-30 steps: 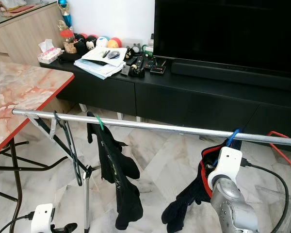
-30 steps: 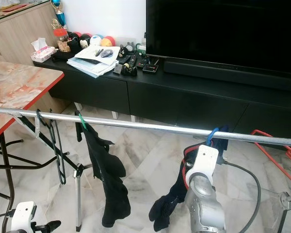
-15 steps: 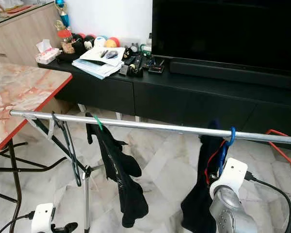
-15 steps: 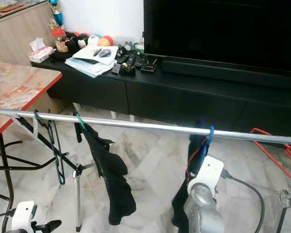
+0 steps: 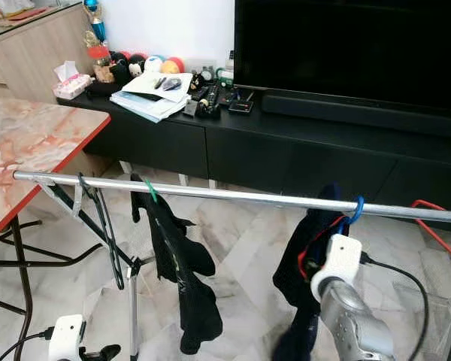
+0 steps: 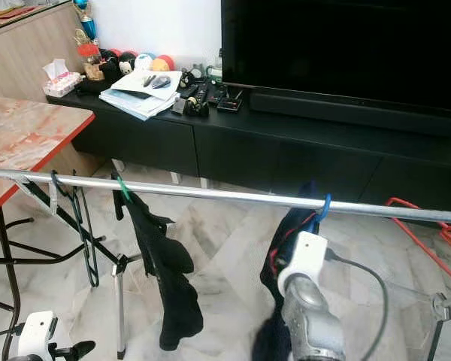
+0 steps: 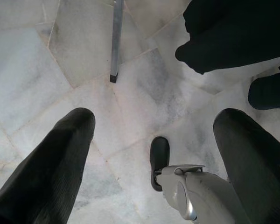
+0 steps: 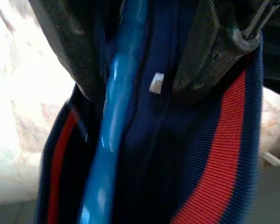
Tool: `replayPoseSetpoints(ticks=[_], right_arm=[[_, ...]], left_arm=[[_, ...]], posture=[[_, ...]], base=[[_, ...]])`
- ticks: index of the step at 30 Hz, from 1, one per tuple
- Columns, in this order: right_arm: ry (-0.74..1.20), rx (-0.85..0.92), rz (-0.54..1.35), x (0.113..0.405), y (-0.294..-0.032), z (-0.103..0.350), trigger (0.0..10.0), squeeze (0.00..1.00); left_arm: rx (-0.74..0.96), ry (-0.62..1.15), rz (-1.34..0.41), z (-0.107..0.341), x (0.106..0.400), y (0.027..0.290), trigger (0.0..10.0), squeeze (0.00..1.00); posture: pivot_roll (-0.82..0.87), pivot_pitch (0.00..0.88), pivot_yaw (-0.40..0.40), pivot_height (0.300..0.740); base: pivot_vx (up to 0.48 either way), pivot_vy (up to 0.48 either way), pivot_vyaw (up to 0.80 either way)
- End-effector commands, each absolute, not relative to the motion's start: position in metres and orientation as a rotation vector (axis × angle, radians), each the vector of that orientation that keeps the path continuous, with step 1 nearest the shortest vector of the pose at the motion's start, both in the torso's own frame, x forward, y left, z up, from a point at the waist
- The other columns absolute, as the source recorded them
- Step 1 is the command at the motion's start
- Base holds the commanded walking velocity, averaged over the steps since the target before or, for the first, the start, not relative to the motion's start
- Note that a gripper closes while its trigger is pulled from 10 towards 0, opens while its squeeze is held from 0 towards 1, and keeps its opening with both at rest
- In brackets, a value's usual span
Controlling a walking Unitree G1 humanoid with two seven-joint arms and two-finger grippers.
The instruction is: Hang hanger
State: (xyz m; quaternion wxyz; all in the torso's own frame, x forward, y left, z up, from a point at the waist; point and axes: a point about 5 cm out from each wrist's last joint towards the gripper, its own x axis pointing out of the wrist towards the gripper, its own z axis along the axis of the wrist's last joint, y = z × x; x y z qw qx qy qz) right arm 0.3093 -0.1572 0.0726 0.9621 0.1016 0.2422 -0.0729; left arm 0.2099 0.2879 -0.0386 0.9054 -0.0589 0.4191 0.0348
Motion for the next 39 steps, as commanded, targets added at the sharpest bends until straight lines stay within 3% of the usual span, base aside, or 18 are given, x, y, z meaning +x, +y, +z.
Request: replayPoseSetpoints(ticks=[1, 16, 25, 26, 27, 28, 39], right_arm=[[0.466, 0.178, -0.164, 0.314, -0.159, 0.076, 10.0, 0.0], [0.335, 0.147, -0.354, 0.315, -0.186, 0.086, 10.0, 0.0], [0.365, 0.133, -0.33, 0.317, -0.183, 0.079, 10.0, 0.0], [0.377, 0.127, -0.315, 0.317, -0.182, 0.077, 9.5, 0.0], [0.385, 0.122, -0.301, 0.317, -0.18, 0.075, 0.4, 0.0], [0.396, 0.117, -0.287, 0.317, -0.178, 0.073, 0.0, 0.0], [0.411, 0.108, -0.298, 0.319, -0.181, 0.066, 0.0, 0.0]], left_arm=[[-0.107, 0.897, 0.082, -0.039, 0.204, 0.295, 10.0, 0.0], [-0.107, 0.892, 0.084, -0.039, 0.204, 0.295, 10.0, 0.0], [-0.107, 0.891, 0.084, -0.039, 0.204, 0.295, 10.0, 0.0], [-0.108, 0.89, 0.085, -0.039, 0.204, 0.295, 10.0, 0.0], [-0.108, 0.89, 0.085, -0.039, 0.204, 0.295, 10.0, 0.0], [-0.109, 0.89, 0.085, -0.039, 0.204, 0.295, 10.0, 0.0], [-0.118, 0.885, 0.088, -0.04, 0.204, 0.294, 10.0, 0.0]], posture=[[0.05, 0.102, 0.069, 0.74], [0.04, 0.1, 0.071, 0.74], [0.04, 0.098, 0.073, 0.74], [0.04, 0.099, 0.073, 0.74], [0.04, 0.099, 0.073, 0.74], [0.04, 0.098, 0.073, 0.74], [0.05, 0.1, 0.07, 0.74]], base=[[0.0, 0.0, 0.0], [0.0, 0.0, 0.0], [0.0, 0.0, 0.0], [0.0, 0.0, 0.0], [0.0, 0.0, 0.0], [0.0, 0.0, 0.0], [0.0, 0.0, 0.0]])
